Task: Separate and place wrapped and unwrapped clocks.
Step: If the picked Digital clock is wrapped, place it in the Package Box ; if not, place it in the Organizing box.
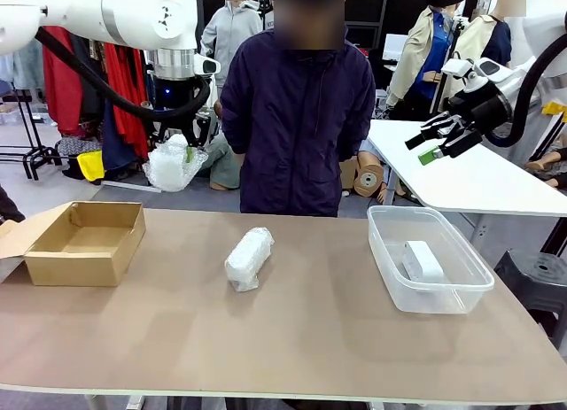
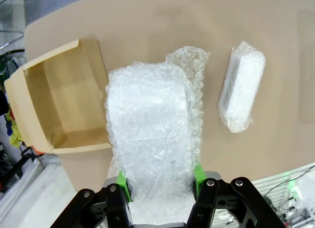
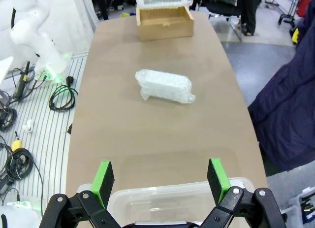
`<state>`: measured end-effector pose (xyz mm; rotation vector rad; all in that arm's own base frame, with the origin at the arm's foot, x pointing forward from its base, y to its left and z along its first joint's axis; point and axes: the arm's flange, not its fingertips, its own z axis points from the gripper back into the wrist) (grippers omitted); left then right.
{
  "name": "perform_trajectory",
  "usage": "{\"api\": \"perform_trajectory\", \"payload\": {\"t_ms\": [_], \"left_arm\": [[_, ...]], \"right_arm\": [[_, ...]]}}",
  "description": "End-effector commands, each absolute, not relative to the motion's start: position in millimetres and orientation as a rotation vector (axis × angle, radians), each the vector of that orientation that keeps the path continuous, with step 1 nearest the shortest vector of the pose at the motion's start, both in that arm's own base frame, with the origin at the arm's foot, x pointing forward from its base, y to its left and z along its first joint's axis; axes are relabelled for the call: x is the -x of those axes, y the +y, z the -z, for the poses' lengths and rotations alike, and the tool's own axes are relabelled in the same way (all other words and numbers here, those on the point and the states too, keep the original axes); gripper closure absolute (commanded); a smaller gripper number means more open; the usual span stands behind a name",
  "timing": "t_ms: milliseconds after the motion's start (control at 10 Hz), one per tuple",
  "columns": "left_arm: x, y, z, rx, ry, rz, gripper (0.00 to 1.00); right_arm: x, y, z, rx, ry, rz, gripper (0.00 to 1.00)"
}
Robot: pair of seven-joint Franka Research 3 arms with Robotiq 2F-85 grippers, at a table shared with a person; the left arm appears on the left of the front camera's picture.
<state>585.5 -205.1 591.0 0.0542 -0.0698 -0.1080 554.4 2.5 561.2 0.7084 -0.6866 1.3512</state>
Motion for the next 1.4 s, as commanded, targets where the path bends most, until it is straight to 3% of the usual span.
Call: {"api": "perform_trajectory", "payload": {"t_ms": [0, 700, 1300], "left_arm": [[-582.7, -204.6, -595.9, -0.051, -0.074, 0.098, 1.00], [-583.2, -202.1, -586.3, -0.020, -0.039, 0.070, 1.00], [-584.9, -122.6, -589.8, 0.025, 0.029, -0.045, 1.00]], "right_arm": [[-553.0, 2.8, -563.4, -0.705, -0.691, -1.356, 0.00], [-553.0, 2.8, -563.4, -0.705, -0.691, -1.356, 0.00], [-553.0, 2.8, -563.4, -0.705, -0.691, -1.356, 0.00]]}}
